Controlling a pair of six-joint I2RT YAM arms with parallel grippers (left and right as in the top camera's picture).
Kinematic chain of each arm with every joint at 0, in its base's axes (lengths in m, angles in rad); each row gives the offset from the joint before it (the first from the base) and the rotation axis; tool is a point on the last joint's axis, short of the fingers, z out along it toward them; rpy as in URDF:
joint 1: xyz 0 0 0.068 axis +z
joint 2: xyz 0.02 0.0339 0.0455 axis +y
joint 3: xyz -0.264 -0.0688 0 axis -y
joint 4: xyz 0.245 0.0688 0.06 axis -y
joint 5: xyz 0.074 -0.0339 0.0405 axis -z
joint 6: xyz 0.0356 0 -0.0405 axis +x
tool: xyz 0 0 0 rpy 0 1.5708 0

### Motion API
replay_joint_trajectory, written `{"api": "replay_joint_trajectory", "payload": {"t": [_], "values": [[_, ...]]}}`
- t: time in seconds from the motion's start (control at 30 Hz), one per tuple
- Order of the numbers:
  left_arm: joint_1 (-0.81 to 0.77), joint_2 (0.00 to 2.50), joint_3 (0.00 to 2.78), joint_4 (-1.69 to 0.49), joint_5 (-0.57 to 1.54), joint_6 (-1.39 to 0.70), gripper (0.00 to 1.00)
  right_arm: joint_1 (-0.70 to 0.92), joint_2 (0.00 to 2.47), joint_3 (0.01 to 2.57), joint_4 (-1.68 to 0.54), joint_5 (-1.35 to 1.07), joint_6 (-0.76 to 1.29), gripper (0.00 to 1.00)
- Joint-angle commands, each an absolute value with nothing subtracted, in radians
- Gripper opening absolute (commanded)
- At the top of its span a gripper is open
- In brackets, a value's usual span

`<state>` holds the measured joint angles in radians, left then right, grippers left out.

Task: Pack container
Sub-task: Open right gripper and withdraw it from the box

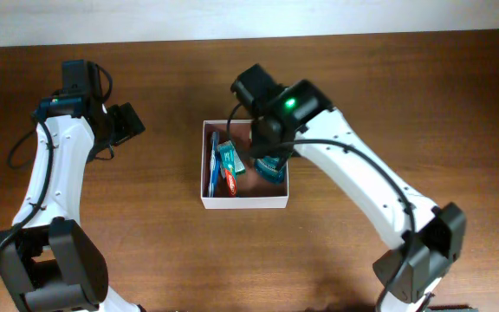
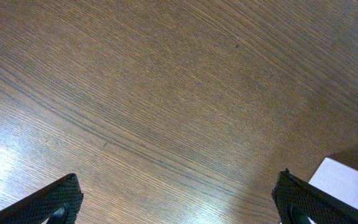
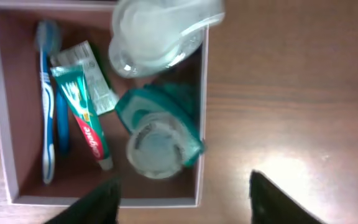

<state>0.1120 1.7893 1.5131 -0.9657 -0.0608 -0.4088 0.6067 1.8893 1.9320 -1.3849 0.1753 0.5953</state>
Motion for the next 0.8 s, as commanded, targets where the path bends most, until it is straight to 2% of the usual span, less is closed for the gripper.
{"api": "replay_joint_trajectory", "payload": {"t": [0.0, 0.2, 0.27, 0.5, 0.77], "values": [[0.115, 1.767, 1.527, -0.966, -0.068, -0.403, 0.99, 0.581, 1.786, 2.020, -1.422, 0.184, 0.527, 0.68], [0.115, 1.767, 1.527, -0.966, -0.068, -0.403, 0.99, 0.582, 1.617, 2.048, -1.472, 0.188, 0.501, 0.88], [0.115, 1.767, 1.527, -0.966, -0.068, -0.403, 1.00, 0.582, 1.557, 2.048, -1.496, 0.188, 0.501, 0.99], [0.115, 1.767, 1.527, -0.966, -0.068, -0.403, 0.99, 0.582, 1.394, 2.048, -1.565, 0.188, 0.501, 0.98], [0.115, 1.767, 1.527, -0.966, -0.068, -0.403, 0.99, 0.582, 1.348, 2.048, -1.576, 0.188, 0.501, 0.98]]}}
